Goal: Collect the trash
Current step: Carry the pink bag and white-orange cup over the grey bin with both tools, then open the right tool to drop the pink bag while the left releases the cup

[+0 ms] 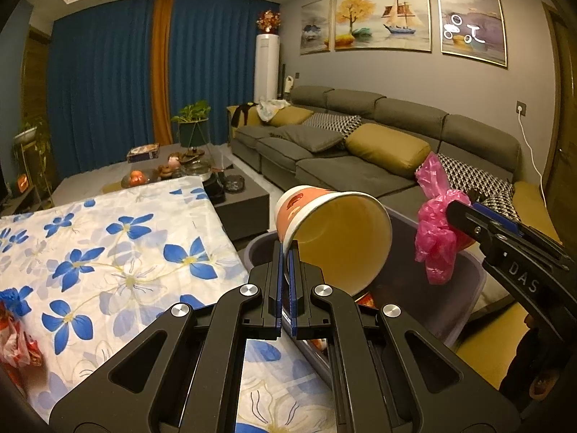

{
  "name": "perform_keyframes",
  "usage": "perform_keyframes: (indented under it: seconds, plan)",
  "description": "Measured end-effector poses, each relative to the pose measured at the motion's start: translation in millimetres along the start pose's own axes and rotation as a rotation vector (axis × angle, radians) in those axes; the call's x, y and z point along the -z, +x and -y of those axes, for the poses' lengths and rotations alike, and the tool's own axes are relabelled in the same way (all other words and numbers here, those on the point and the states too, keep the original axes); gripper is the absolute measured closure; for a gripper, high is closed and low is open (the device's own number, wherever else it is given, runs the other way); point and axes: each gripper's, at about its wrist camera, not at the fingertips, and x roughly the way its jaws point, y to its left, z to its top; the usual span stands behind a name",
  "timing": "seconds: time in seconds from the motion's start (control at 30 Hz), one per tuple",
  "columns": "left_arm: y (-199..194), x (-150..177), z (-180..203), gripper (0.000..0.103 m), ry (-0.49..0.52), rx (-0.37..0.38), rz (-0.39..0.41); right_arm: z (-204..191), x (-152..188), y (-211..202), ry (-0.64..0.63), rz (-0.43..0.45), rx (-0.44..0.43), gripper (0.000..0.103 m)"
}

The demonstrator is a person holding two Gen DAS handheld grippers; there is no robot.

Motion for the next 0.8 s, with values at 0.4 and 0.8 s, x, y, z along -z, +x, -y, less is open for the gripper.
perform_keyframes:
  seconds: [0.4, 0.8]
  plan:
    - [12.5, -1.3, 4.6, 0.101, -0.005, 0.016, -0.014, 1.7, -2.0, 2.9, 0.004, -0.002, -0.007, 0.069]
    - [25.9, 5.0, 9.0, 0.1, -0.001, 0.048, -0.059, 8.2, -0.7, 0.2, 0.038, 0.01, 0.003, 0.05]
